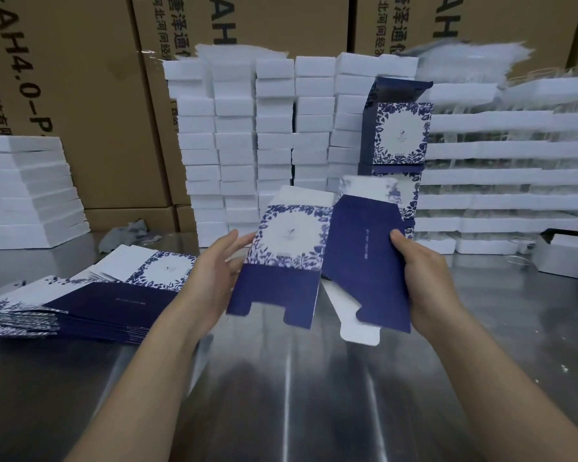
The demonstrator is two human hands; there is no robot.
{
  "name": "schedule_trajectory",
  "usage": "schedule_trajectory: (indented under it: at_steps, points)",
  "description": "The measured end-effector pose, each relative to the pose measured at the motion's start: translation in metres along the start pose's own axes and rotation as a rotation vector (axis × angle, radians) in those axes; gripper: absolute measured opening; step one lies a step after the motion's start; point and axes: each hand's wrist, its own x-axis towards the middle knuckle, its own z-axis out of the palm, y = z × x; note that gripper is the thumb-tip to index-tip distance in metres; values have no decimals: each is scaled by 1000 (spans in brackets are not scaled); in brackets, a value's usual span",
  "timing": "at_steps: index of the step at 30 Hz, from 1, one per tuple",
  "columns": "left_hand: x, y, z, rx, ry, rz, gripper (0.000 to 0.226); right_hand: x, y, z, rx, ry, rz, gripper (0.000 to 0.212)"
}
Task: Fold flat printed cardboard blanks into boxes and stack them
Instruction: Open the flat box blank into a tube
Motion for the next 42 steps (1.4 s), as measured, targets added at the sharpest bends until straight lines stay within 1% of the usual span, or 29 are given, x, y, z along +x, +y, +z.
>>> schedule_trajectory:
  at_steps: [3,6,8,11,14,15,16,18,20,22,24,25,27,30,33,36,37,39,42]
  points:
    - [-5,2,0,67,-136,29,42,-1,-2,0,41,-6,-7,37]
    - [-7,-1,6,131,-129,47,46,-4,-7,2,44,-62,-23,52]
    - [-8,-2,10,129,-121,13,53,-7,-10,6,27,-117,-38,59]
    - [-8,-4,11,89,-112,-51,64,-18,-13,16,-20,-255,-85,55]
    - [-7,-7,14,177,-228,-119,80,-29,-9,28,-153,-367,-139,51]
    - [-7,-8,16,191,-239,-135,84,-30,-5,30,-211,-387,-173,51]
    - [-7,-8,18,201,-238,-138,84,-32,-1,32,-286,-396,-221,52]
    - [-5,-10,22,226,-235,-129,73,-35,7,34,-453,-386,-342,59]
    - [-5,-14,24,233,-221,-125,64,-38,13,37,-561,-363,-438,69]
    - [-3,-17,24,235,-206,-130,64,-40,19,40,-621,-361,-495,77]
    - [-2,-19,24,260,-229,-143,62,-41,23,41,-659,-372,-536,82]
    - [-3,-19,24,279,-237,-148,59,-41,24,42,-661,-380,-550,80]
    - [-3,-22,25,313,-211,-138,54,-42,26,44,-625,-388,-570,69]
    - [-1,-25,24,339,-103,-97,50,-41,23,46,-467,-344,-613,59]
    - [1,-23,18,295,-50,-63,51,-41,14,46,-335,-247,-664,45]
    - [5,-18,9,199,15,-24,48,-41,3,43,-229,-107,-718,30]
    - [6,-16,7,164,38,-16,50,-41,1,42,-220,-65,-731,30]
    - [7,-13,4,104,87,-5,50,-40,-2,39,-256,-18,-751,38]
    - [9,-14,1,52,143,5,41,-40,0,37,-399,-40,-800,50]
